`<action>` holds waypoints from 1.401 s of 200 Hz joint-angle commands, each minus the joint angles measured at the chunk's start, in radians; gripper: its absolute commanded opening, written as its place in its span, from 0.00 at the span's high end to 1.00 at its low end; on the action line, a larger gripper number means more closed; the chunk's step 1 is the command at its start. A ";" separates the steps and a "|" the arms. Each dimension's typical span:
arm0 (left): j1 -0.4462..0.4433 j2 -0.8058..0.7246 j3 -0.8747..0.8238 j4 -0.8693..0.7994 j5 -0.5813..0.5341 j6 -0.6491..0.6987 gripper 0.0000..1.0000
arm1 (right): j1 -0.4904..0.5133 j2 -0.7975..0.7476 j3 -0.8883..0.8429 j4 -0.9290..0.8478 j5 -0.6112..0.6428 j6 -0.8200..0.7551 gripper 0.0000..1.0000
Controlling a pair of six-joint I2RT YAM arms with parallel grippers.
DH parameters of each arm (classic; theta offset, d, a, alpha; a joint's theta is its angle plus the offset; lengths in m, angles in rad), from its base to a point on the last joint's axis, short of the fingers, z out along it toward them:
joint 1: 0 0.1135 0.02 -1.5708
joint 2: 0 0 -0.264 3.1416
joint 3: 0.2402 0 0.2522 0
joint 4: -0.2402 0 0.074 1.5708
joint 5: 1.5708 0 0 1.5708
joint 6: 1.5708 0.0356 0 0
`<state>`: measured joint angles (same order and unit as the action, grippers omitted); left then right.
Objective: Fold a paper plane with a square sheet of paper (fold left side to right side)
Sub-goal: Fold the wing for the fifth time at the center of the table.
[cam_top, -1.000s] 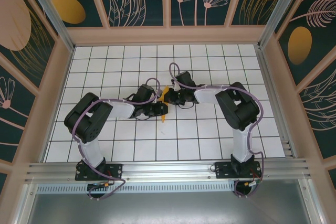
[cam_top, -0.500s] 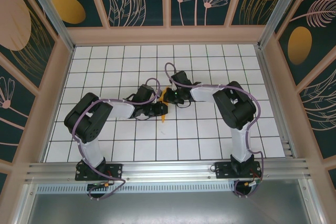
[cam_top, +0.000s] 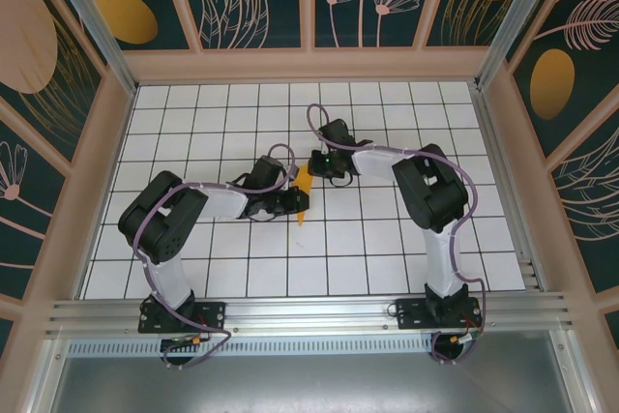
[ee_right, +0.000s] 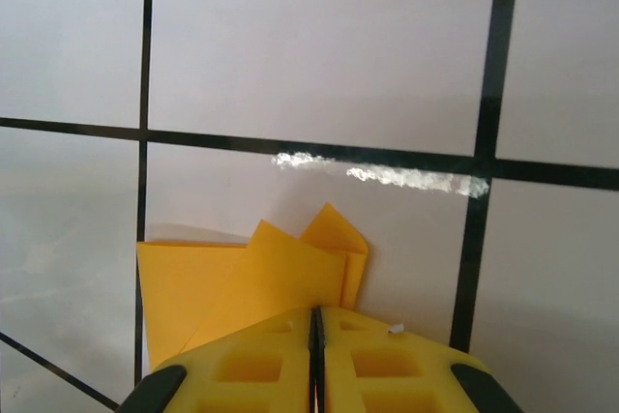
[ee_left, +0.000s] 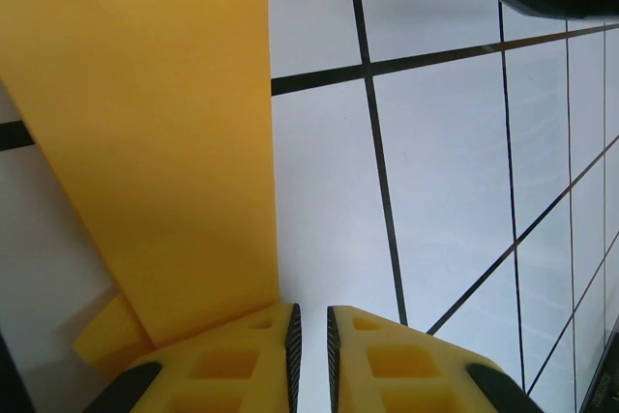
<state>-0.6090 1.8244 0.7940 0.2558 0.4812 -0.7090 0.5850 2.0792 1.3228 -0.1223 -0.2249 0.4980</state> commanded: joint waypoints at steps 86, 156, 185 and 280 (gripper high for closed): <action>-0.004 0.033 -0.042 -0.098 -0.038 -0.009 0.80 | -0.060 -0.169 -0.106 0.088 -0.080 -0.012 0.87; -0.003 0.028 -0.042 -0.099 -0.040 -0.007 0.80 | 0.021 -0.077 -0.098 0.180 -0.221 0.095 0.87; -0.004 0.025 -0.043 -0.099 -0.041 -0.007 0.80 | 0.023 -0.017 -0.058 0.169 -0.213 0.085 0.87; -0.003 -0.001 -0.081 -0.101 -0.029 -0.003 0.81 | -0.025 0.071 0.081 -0.008 0.085 -0.071 0.86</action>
<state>-0.6090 1.8149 0.7700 0.2832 0.4702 -0.7113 0.5976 2.1239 1.3701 -0.0845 -0.2417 0.4839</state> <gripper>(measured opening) 0.193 0.135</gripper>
